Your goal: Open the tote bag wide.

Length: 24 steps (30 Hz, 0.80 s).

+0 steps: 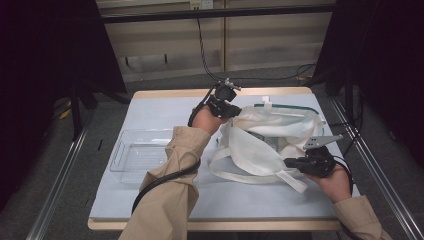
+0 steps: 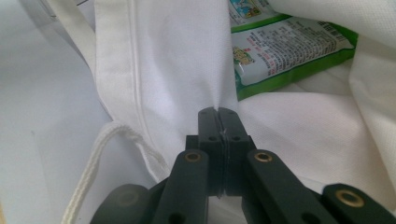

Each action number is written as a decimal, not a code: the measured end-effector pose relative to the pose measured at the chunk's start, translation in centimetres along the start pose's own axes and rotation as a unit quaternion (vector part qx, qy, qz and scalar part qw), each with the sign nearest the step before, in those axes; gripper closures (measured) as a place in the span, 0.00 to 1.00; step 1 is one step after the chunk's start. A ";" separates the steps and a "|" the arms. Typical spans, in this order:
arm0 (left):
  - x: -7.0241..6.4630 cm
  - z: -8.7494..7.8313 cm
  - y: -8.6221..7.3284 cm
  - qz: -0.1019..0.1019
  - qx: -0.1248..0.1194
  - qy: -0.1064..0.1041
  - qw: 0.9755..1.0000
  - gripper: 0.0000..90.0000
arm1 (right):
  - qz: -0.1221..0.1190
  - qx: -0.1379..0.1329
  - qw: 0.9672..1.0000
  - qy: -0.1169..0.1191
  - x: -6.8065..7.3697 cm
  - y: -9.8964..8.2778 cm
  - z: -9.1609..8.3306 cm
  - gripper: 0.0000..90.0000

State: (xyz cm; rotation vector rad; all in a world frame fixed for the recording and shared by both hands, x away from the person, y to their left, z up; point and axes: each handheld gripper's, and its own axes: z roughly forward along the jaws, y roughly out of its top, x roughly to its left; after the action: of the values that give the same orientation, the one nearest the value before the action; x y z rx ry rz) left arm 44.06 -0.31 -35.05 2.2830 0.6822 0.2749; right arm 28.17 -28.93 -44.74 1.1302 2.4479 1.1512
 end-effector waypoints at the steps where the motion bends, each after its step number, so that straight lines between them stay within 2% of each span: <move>1: 0.0 0.0 0.0 0.000 0.000 0.000 1.000 0.94 | 0.000 0.000 1.000 0.000 0.0 0.0 0.0 1.00; 11: 0.8 0.7 0.0 -0.013 0.002 0.006 1.000 0.94 | 0.004 -0.005 1.000 0.002 0.2 -0.6 0.1 1.00; 24: 1.2 1.6 0.1 -0.013 0.009 0.021 1.000 0.95 | 0.002 -0.006 1.000 0.001 0.5 -1.1 0.2 1.00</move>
State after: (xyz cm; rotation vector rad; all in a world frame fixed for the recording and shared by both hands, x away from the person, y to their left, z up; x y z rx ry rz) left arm 45.72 -0.62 -36.14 2.2897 0.7387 0.3057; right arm 27.34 -28.83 -45.61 1.1326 2.4388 1.1667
